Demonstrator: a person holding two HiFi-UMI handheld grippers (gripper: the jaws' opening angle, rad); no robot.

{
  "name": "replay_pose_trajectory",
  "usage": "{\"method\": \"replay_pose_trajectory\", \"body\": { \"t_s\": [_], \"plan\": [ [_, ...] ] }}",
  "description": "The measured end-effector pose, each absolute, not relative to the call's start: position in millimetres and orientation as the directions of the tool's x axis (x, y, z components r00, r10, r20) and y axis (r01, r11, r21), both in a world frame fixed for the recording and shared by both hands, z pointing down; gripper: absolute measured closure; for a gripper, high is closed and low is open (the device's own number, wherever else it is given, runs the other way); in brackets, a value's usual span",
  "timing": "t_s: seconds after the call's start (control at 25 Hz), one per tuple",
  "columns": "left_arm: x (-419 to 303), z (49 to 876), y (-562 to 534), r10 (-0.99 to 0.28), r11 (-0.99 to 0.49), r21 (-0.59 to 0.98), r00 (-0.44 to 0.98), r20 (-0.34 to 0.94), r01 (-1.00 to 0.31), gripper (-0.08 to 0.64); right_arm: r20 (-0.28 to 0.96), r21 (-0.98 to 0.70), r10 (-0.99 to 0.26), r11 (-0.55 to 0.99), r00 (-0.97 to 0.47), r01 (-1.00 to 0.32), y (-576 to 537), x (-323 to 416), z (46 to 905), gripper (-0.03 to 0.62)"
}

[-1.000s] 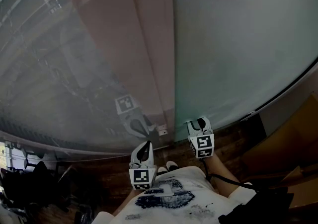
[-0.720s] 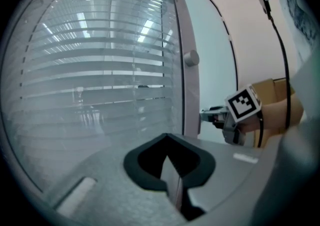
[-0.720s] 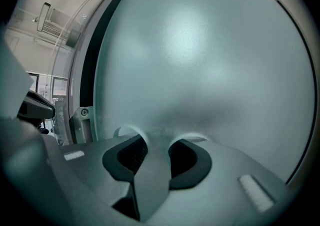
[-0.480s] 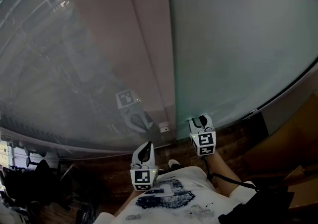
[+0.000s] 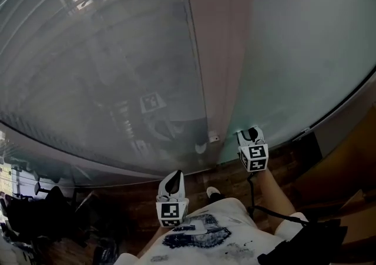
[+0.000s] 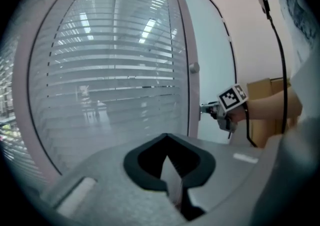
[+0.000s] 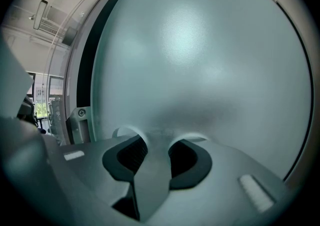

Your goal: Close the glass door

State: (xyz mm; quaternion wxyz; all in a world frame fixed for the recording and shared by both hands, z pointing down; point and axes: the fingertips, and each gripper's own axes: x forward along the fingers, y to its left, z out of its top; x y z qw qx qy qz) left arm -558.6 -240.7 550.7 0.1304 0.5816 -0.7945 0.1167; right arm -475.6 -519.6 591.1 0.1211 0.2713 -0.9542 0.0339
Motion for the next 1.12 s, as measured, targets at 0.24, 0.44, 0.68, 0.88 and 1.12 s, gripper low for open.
{"method": "replay_pose_trajectory", "body": {
  "t_s": [0.24,0.44,0.68,0.88,1.12],
  "plan": [
    [-561,562,-186,-0.881,0.331,-0.018,-0.316,0.352,-0.943,0.558,0.242,-0.01,-0.5,0.855,-0.831,-0.518,-525,-476,588,0.472],
    [-555,571,-157,-0.876,0.338,-0.01,-0.319,0.361,-0.941,0.558,0.246,-0.027,-0.49,0.859,-0.836,-0.512,-534,-480,605,0.471],
    [-537,573,-125,-0.868,0.343,-0.026,-0.328,0.373,-0.939,0.558,0.219,-0.06,-0.472,0.867,-0.854,-0.495,-536,-473,589,0.466],
    [-519,559,-110,-0.873,0.315,-0.028,-0.302,0.384,-0.949,0.558,0.178,-0.136,-0.426,0.882,-0.887,-0.451,-531,-476,579,0.451],
    [-523,553,-90,-0.874,0.324,-0.046,-0.317,0.368,-0.945,0.558,0.184,-0.102,-0.483,0.857,-0.856,-0.505,-528,-468,581,0.415]
  ]
}}
